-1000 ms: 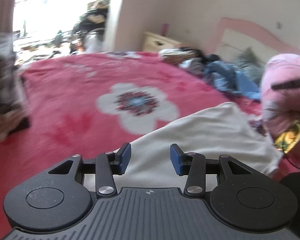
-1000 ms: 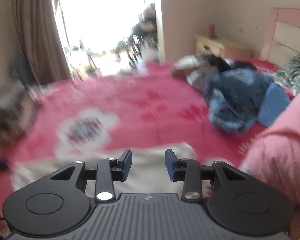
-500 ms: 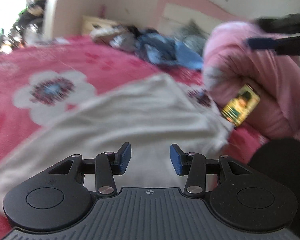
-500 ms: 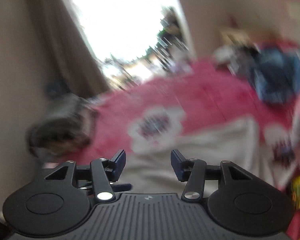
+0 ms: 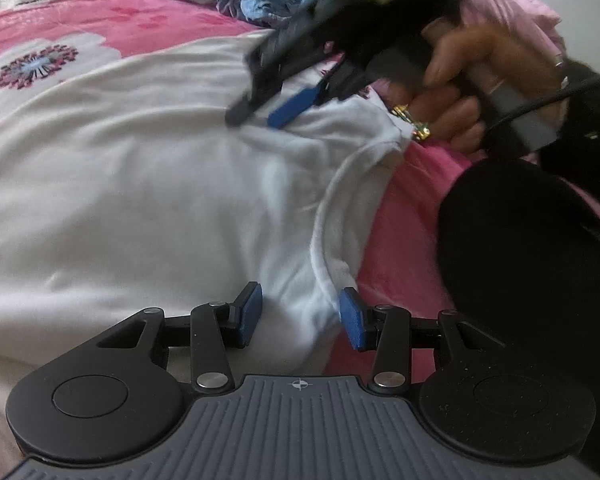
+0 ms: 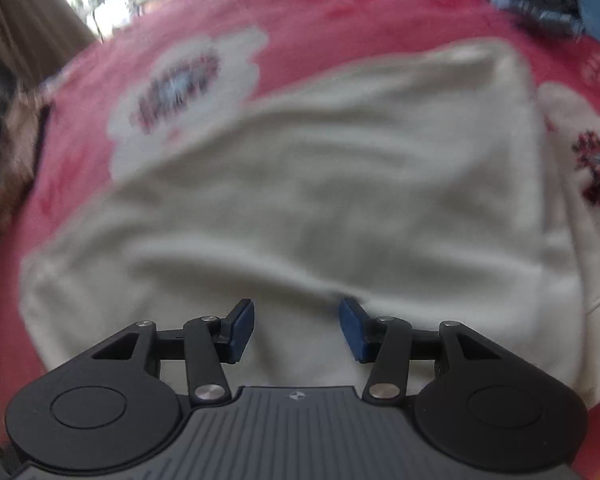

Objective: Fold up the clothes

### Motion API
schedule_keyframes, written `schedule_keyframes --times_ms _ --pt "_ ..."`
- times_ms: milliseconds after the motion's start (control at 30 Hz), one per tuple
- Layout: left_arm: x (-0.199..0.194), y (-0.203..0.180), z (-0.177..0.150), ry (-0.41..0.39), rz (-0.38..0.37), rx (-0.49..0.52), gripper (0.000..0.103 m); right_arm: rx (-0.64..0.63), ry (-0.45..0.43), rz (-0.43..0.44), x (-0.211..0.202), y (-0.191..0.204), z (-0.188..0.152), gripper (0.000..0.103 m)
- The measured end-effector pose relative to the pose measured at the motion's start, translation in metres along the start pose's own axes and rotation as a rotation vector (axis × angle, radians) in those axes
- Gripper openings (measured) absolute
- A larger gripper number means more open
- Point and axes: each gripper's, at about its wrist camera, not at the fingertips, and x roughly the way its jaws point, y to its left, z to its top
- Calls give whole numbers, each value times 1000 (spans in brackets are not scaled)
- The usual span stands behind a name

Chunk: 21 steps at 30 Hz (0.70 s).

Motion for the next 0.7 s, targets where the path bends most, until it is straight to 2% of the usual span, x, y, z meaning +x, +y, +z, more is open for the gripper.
schedule_keyframes --times_ms 100,200,267,400,467,567,633,700 --pt "-12 6 -3 11 -32 15 43 -120 46 -32 -12 10 -23 51" --pt "-26 14 3 0 -56 4 43 -167 120 -56 -29 11 -43 52" --pt "-35 17 10 -24 -48 6 43 -170 132 -61 -38 10 -43 52" --pt "-41 26 27 -64 -19 -24 43 -158 -15 -48 -54 16 -14 51" --pt "-34 31 30 -50 -4 -50 43 -152 -54 -4 -47 25 2 48" --pt "-25 34 20 13 17 -86 43 -157 25 50 -24 32 -14 44" --pt "-32 31 7 22 26 -85 43 -163 76 84 -9 37 -26 42" --pt "-47 31 -6 14 37 -91 43 -216 83 86 -16 39 -61 43"
